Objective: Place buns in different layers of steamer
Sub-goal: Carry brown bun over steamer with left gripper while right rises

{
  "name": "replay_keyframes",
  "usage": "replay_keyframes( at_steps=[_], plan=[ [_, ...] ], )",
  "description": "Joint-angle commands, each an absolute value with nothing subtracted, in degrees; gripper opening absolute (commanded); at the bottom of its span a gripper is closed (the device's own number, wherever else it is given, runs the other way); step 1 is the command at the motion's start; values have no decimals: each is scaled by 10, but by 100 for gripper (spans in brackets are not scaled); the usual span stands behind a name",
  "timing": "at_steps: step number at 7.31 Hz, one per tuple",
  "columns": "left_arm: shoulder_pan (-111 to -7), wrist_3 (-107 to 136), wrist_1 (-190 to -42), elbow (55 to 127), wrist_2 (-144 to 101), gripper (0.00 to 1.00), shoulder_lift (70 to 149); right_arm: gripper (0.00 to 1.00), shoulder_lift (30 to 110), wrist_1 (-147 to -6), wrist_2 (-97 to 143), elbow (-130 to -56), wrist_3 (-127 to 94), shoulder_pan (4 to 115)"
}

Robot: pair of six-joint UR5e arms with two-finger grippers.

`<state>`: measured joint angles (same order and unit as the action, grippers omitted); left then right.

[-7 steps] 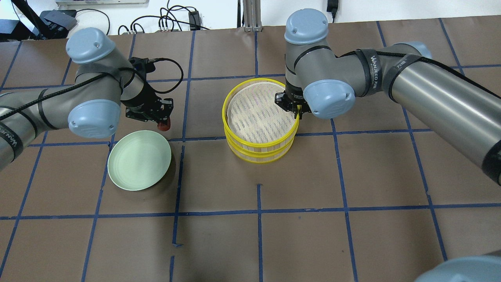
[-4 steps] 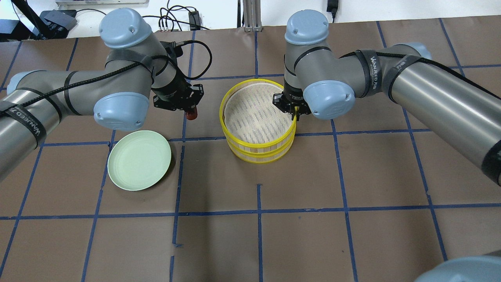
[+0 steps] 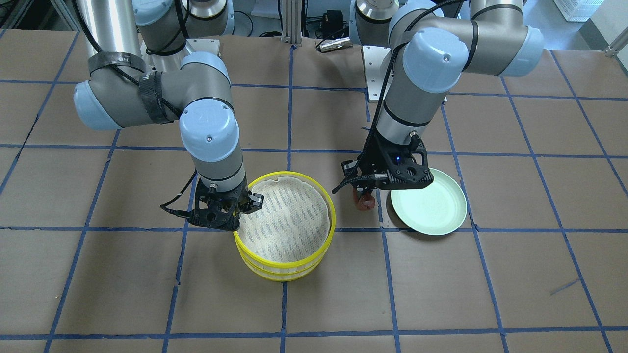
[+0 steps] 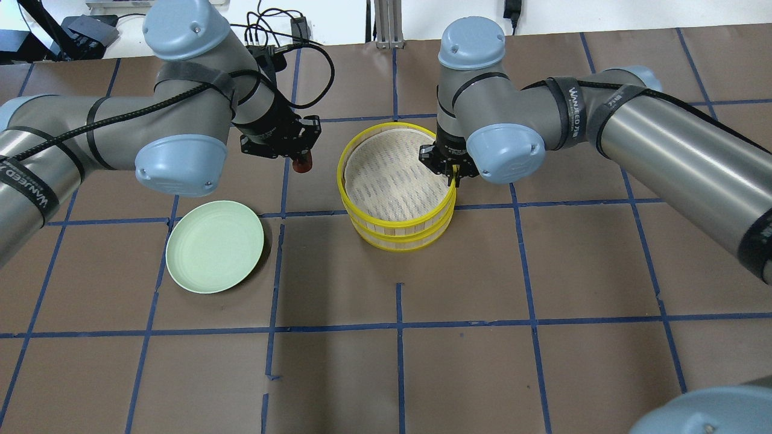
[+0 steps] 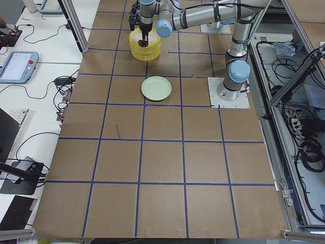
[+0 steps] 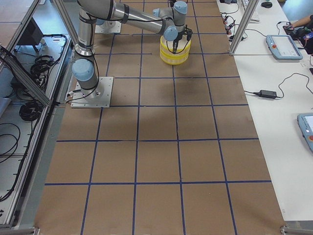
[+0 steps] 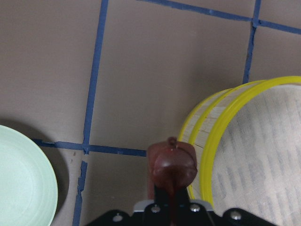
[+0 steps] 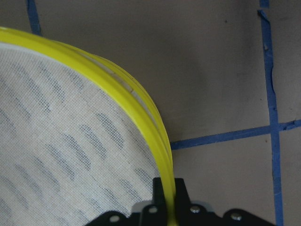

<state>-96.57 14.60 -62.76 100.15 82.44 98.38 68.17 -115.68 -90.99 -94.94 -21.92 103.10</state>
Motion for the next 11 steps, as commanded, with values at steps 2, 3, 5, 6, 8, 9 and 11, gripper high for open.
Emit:
replay_keyframes(
  at_steps=[2,3,5,6,8,9,11],
  plan=[
    [-983,139,-642,1008,773,1,944,14,681,-1157,-914,-948,-219,1031],
    [-983,138,-636,1002,770,1,945,14,682,-1156,-913,-948,-220,1031],
    [-982,134,-615,1001,745,1,954,14,683,-1152,-914,-951,-221,1031],
    [-980,132,-613,1008,724,1,956,17,683,-1151,-916,-950,-221,1030],
    [-970,67,-602,1006,661,1,961,21,683,-1151,-916,-952,-220,1030],
    [-971,58,-601,1011,661,1,961,43,683,-1151,-915,-953,-228,1030],
    [-970,29,-603,1013,659,1,961,100,684,-1150,-911,-949,-219,1030]
  ],
)
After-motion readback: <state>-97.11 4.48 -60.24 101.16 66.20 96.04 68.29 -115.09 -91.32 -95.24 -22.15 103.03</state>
